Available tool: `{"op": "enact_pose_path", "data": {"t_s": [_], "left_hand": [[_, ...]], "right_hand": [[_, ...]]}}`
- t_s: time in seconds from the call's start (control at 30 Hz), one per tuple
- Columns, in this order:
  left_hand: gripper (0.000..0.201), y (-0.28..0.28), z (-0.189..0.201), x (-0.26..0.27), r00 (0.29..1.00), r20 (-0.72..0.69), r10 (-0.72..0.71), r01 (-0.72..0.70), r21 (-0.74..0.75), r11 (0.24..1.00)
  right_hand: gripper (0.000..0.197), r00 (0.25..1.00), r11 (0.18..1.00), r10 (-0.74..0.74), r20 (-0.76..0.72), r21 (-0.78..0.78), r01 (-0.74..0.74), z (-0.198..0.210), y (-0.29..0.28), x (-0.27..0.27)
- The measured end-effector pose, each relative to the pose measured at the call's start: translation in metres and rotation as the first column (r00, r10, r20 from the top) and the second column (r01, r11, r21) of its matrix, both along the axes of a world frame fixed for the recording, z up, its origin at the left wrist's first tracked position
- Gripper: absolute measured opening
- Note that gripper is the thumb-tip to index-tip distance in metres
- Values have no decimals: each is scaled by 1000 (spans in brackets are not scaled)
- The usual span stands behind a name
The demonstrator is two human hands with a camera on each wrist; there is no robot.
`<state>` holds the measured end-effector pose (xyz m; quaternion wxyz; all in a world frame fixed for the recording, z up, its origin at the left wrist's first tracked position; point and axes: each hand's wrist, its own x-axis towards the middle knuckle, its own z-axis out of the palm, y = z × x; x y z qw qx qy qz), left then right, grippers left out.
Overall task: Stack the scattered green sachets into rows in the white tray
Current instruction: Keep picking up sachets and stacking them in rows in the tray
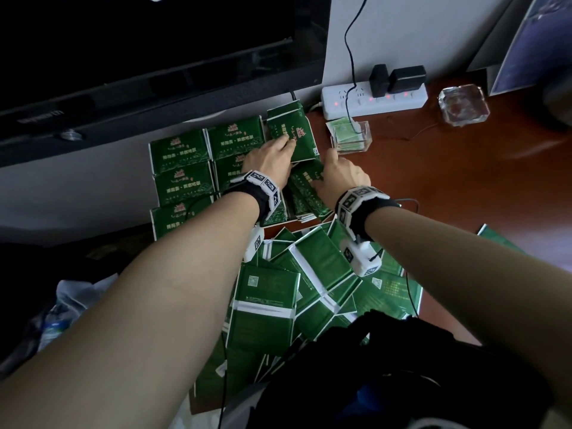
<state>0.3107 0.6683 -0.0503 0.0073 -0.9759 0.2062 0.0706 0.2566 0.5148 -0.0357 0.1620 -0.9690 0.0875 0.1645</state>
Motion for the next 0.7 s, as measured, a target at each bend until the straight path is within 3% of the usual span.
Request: {"op": "enact_pose_path", "data": {"t_s": [0.3, 0.7], "left_hand": [[54, 0, -1, 8, 1000, -10, -21, 21, -19, 1000], [54, -1, -2, 17, 999, -52, 0, -2, -24, 1000]], "right_hand": [[47, 983, 983, -154, -103, 81, 163, -3, 4, 0], [46, 986, 983, -143, -87, 99, 151, -5, 6, 9]]}}
